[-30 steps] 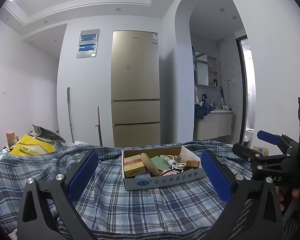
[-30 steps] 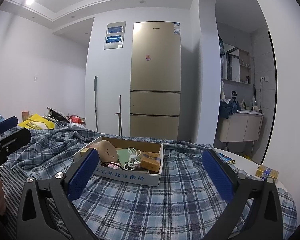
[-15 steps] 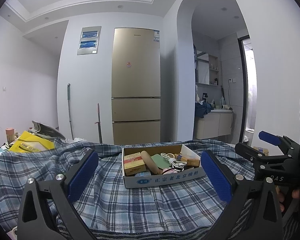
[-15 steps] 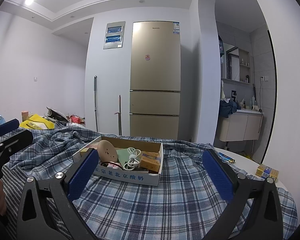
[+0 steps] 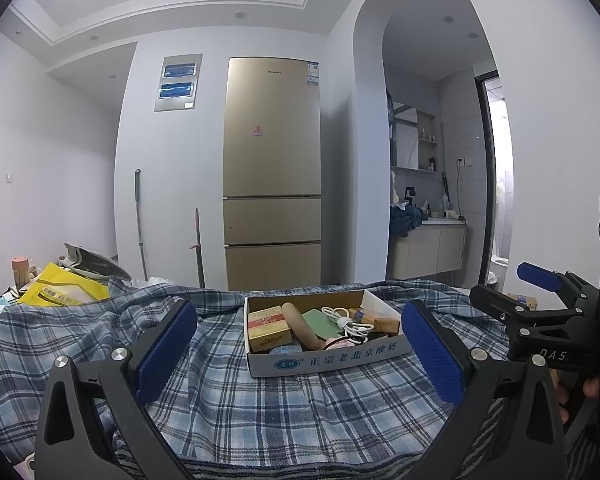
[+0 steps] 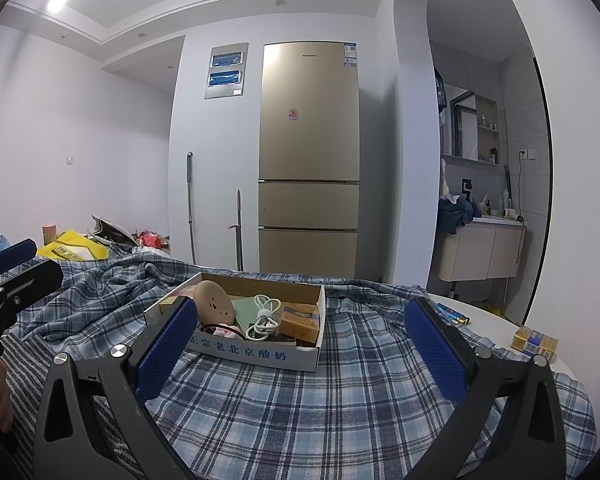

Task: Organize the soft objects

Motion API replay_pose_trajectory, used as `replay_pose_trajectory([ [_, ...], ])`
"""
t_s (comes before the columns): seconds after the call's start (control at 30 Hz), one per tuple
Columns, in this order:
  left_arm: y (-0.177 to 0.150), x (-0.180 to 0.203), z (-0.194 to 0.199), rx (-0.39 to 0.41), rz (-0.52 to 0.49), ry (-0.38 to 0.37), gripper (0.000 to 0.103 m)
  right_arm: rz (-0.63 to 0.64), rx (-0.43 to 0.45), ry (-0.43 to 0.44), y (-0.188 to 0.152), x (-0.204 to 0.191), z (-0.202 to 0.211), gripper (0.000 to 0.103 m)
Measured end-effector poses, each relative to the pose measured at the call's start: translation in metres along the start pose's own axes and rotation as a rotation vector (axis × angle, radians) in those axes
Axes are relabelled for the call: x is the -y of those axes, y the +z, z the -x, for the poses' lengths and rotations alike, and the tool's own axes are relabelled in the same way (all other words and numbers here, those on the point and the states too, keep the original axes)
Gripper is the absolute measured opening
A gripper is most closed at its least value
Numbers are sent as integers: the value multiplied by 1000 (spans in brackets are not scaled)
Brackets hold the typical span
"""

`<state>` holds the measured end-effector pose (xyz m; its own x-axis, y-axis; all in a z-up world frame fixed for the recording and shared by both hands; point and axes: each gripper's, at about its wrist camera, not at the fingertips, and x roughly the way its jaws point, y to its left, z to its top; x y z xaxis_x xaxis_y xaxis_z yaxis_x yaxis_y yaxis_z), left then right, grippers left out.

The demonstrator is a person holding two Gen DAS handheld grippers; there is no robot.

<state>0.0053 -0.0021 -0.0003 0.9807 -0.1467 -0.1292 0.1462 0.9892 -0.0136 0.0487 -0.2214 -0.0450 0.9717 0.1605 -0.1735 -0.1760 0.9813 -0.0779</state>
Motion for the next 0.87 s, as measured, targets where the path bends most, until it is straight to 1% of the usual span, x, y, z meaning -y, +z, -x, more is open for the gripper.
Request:
replay_pose_trajectory([
  [0.27,0,0,-1,2,-6,1,103,1,-2,-1,0,0,0,103],
  [0.47,-2,-2,-4,-26,5,5,103,-7,2,-4,0,1,1,103],
  [0.7,0,1,-2,-21,-9,11,103,-16,-9,-3,1,2,0,103],
  [0.87,0,2,-3,-22,-13,11,103,-23,1,-5,2,3,1,103],
])
